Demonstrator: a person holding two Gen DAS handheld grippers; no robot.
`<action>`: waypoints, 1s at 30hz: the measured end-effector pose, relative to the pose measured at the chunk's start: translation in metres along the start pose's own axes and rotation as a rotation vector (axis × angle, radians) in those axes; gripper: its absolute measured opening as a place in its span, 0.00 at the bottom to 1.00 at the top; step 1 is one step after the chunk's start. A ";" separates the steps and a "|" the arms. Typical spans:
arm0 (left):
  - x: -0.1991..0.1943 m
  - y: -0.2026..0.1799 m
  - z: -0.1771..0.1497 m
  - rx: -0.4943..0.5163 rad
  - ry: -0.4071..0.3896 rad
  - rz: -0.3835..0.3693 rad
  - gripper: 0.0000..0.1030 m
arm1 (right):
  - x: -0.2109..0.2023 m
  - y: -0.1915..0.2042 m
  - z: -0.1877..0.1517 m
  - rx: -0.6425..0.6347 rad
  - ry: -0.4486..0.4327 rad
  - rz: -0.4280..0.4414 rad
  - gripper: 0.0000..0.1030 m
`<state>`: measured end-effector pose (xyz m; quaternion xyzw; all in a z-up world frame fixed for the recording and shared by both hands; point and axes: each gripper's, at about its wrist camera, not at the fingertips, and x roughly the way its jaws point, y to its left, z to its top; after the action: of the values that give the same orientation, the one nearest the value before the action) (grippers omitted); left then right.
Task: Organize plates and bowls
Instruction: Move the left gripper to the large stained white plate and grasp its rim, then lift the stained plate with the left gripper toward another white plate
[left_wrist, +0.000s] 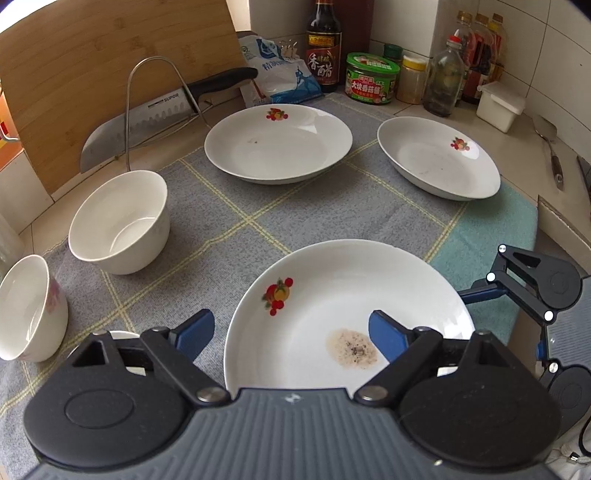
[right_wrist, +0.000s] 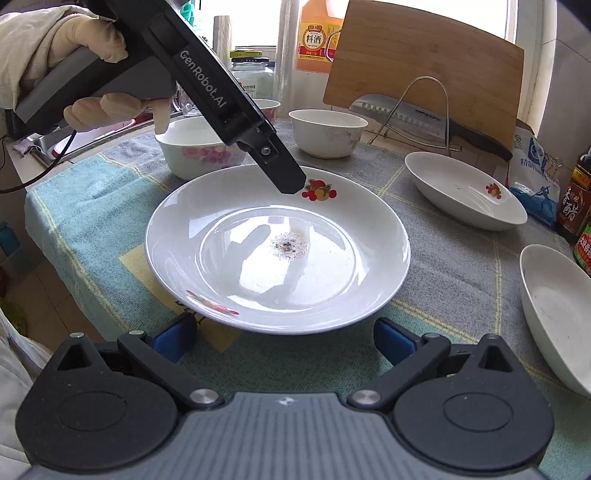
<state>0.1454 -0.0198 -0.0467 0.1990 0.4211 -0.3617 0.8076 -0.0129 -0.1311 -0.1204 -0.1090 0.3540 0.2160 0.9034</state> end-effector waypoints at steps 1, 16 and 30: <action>0.003 0.001 0.001 0.002 0.007 -0.006 0.87 | 0.000 -0.001 0.000 0.002 -0.001 0.003 1.00; 0.044 0.013 0.010 0.021 0.200 -0.099 0.76 | 0.007 -0.005 -0.001 -0.005 -0.037 0.051 1.00; 0.057 0.019 0.023 0.064 0.298 -0.171 0.74 | 0.010 0.001 0.004 -0.005 -0.032 0.039 1.00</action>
<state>0.1940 -0.0453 -0.0800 0.2394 0.5400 -0.4089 0.6956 -0.0041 -0.1260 -0.1240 -0.1011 0.3410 0.2360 0.9043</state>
